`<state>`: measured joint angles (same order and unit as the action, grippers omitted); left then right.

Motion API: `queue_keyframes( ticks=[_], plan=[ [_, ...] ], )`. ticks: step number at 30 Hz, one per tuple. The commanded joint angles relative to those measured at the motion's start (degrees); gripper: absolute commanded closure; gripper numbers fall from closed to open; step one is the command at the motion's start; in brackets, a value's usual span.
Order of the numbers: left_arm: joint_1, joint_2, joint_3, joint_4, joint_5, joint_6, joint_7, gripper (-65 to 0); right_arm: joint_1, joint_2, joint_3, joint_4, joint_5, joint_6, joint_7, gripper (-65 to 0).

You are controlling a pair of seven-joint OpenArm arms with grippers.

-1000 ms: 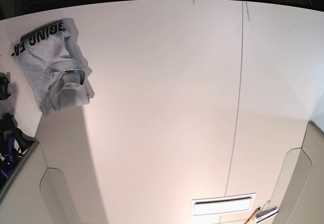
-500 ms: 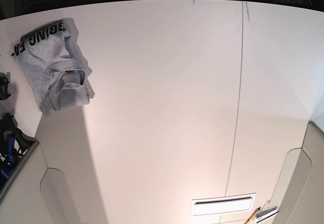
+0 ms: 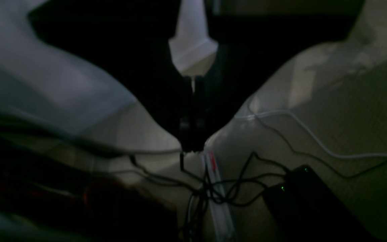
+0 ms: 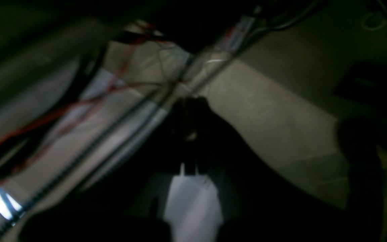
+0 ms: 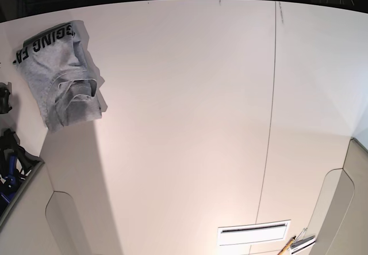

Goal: Fold the T-shirt properly

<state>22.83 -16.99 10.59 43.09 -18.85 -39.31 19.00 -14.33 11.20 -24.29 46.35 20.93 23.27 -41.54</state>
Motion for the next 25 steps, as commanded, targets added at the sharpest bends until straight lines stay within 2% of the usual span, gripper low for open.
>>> queue_keyframes(
  ticks=[1, 6, 7, 9, 11, 14, 16, 21, 25],
  plan=[
    [-0.2, -0.1, 0.0, -1.0, 0.2, -0.7, 0.0, 0.0, 0.6, 0.0, 0.2, -0.2, -0.2, -0.5, 0.3, 0.0],
    [-2.9, 0.5, 0.0, -3.7, 0.5, -0.7, -4.4, 0.0, 2.3, -1.6, 0.2, -0.8, -0.2, -6.9, 1.9, 0.0],
    [-3.2, 0.5, 0.0, -3.7, 0.7, 0.2, -5.4, 0.0, 2.6, -1.6, 0.2, -0.8, -0.2, -8.0, 2.8, 0.0],
    [-4.1, 0.5, 0.0, -3.7, 1.9, 4.6, -5.7, 0.0, 3.3, -1.6, 0.2, -0.8, -0.4, -11.2, 5.1, 0.0],
    [-5.3, 0.5, 0.0, -3.7, 3.4, 11.1, -5.7, 0.0, 3.7, -1.6, 0.2, -0.8, -1.0, -13.5, 7.7, 0.0],
    [-6.4, 1.0, 0.0, -3.7, 5.2, 21.4, -5.7, 0.0, 4.3, -1.6, 0.3, -0.8, -1.0, -15.9, 8.6, 0.0],
    [-6.8, 1.1, 0.0, -3.7, 6.1, 26.3, -5.8, 0.0, 4.5, -1.6, 0.3, -0.8, -1.0, -16.8, 8.6, 0.0],
    [-7.9, 1.2, 0.0, -3.7, 6.0, 28.9, -6.8, 0.0, 5.4, -2.5, 0.3, -0.8, -0.1, -17.7, 8.8, 0.0],
    [-7.9, 2.1, 0.0, -3.7, 6.1, 29.0, -6.8, 0.0, 5.4, -3.8, 0.9, -0.8, 1.0, -24.0, 8.9, 0.0]
  ],
)
